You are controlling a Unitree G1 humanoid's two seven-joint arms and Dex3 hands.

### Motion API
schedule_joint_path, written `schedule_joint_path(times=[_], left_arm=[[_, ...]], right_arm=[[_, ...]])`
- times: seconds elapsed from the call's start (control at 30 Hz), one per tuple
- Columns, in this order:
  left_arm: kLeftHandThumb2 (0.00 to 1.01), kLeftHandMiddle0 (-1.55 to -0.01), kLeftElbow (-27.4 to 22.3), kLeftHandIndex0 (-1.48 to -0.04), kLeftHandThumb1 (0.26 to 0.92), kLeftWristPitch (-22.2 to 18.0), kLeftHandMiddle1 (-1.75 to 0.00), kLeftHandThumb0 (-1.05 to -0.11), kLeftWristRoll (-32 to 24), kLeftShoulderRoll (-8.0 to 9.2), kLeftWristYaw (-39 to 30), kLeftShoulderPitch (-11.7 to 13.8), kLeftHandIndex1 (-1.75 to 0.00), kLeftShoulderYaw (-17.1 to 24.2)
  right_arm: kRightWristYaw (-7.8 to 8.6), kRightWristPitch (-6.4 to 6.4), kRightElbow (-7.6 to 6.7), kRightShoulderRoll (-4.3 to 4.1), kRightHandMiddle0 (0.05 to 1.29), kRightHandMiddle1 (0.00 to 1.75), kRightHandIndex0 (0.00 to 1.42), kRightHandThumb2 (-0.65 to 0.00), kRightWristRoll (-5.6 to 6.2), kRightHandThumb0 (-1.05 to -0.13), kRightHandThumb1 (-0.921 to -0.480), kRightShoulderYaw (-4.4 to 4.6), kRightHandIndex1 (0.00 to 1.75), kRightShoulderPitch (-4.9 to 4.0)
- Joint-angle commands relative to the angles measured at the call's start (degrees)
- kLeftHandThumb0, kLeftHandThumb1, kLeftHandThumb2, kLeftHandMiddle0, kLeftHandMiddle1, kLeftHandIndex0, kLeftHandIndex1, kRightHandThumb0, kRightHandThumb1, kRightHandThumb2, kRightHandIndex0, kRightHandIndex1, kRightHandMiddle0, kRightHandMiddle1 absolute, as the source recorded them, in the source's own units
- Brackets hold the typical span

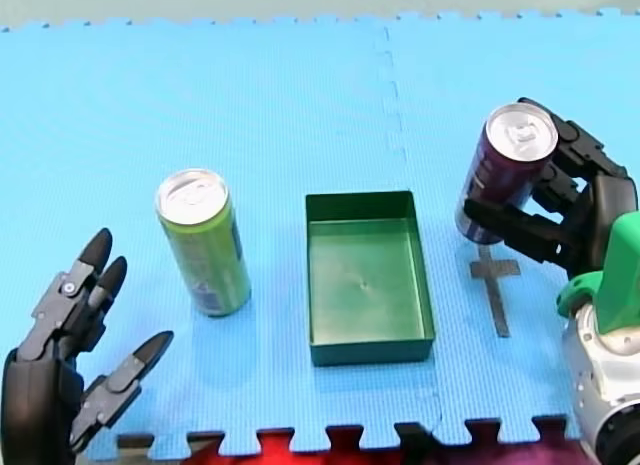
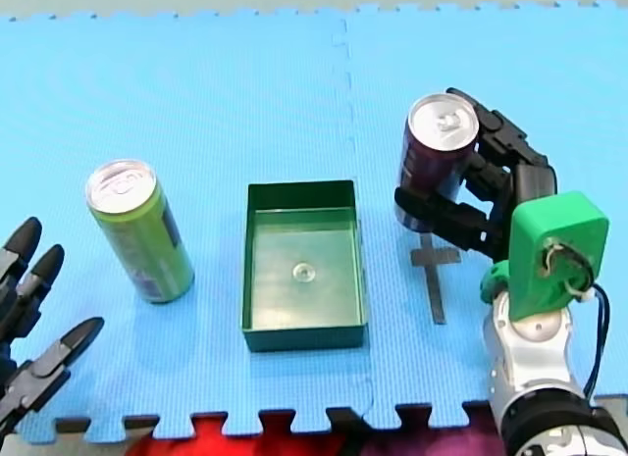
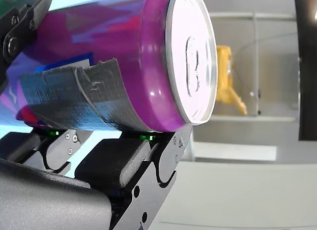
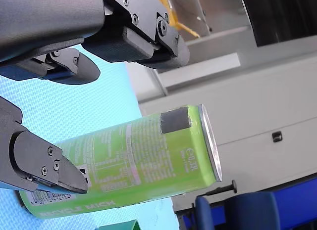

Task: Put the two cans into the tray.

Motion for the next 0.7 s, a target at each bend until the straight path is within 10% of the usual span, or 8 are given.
schedule_joint_path(times=[0.0, 0.4, 0.67], left_arm=[[0.0, -0.46, -0.17, -0.4, 0.832, 0.24, 0.0, -0.969, 0.12, -0.09, 0.34, 0.14, 0.0, -0.11], [0.0, -0.45, -0.79, -0.4, 0.837, 0.84, 0.0, -0.97, 1.67, -0.81, 2.08, 0.34, 0.0, -0.67], [0.0, -0.45, -0.25, -0.39, 0.843, 0.8, 0.0, -0.974, 2.32, -0.85, 2.85, 0.27, 0.0, -0.85]], right_arm=[[0.03, -0.1, -1.15, -0.09, 1.18, 0.0, 1.29, 0.0, 0.36, -0.404, -0.732, 0.11, 0.0, -0.52], [-0.9, -0.54, -3.37, 0.37, 1.18, 0.0, 1.29, 0.0, -1.23, -0.428, -0.727, 2.06, 0.0, -0.11], [-2.13, 1.12, -7.36, 1.05, 1.18, 0.0, 1.31, 0.0, -2.49, -0.433, -0.725, 3.7, 0.0, 1.09]])
